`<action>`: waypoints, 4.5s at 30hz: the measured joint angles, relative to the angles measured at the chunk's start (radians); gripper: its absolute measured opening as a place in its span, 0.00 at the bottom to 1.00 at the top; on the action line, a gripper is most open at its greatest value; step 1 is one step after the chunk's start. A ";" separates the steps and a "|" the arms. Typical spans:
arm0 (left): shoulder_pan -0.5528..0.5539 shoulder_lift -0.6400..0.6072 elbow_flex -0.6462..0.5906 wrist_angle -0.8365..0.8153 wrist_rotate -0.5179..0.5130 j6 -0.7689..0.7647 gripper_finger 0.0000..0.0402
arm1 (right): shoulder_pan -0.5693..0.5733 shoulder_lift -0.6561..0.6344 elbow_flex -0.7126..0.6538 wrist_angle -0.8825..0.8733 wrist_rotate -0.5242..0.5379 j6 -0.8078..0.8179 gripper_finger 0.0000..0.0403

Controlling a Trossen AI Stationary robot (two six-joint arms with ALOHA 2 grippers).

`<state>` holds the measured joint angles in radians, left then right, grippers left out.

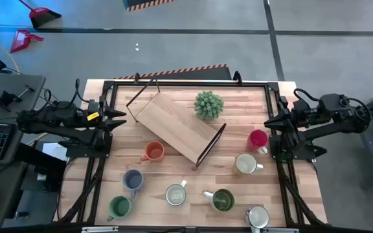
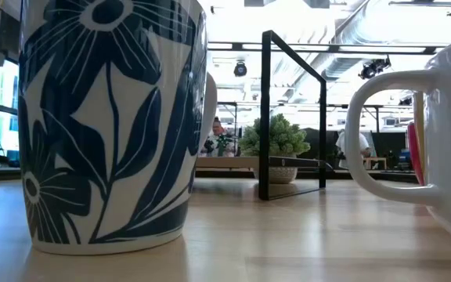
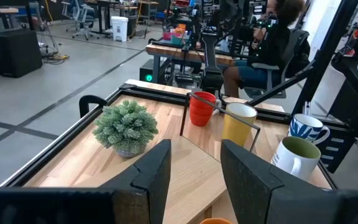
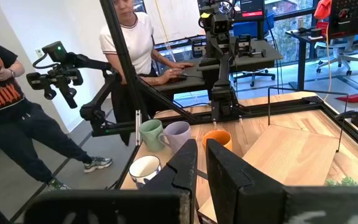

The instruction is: Place coffee mugs

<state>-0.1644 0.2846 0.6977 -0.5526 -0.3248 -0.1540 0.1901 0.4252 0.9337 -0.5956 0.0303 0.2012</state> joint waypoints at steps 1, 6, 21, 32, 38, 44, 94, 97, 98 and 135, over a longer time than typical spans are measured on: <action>0.000 0.000 0.000 0.000 0.000 0.000 0.33 | 0.000 0.000 0.000 0.000 0.000 0.000 0.06; 0.000 0.000 0.000 0.000 0.000 0.000 0.33 | 0.000 0.000 0.000 0.000 0.000 0.000 0.06; 0.000 0.000 0.000 0.000 0.000 0.000 0.33 | 0.000 0.000 0.000 0.000 0.000 0.000 0.06; 0.000 0.000 0.000 0.000 0.000 0.000 0.33 | 0.000 0.000 0.000 0.000 0.000 0.000 0.06; 0.000 0.000 0.000 0.000 0.000 0.000 0.33 | 0.000 0.000 0.000 0.000 0.000 0.000 0.06; 0.000 0.000 0.000 0.000 0.000 0.000 0.33 | 0.000 0.000 0.000 0.000 0.000 0.000 0.06; 0.000 0.082 -0.001 0.358 -0.133 0.216 0.33 | 0.000 0.113 0.000 -0.006 0.233 0.122 0.06; 0.000 0.093 -0.001 0.445 -0.133 0.259 0.33 | 0.000 0.132 0.000 0.015 0.246 0.078 0.06; 0.000 0.098 -0.001 0.468 -0.133 0.261 0.33 | 0.000 0.136 0.000 0.021 0.250 0.070 0.06; 0.217 0.430 0.179 0.435 -0.111 0.174 0.45 | -0.078 0.320 0.000 0.336 0.444 -0.176 0.06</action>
<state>0.0529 0.7145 0.8768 -0.1174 -0.4354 0.0204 0.1118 0.7453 0.9337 -0.2593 0.4743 0.0249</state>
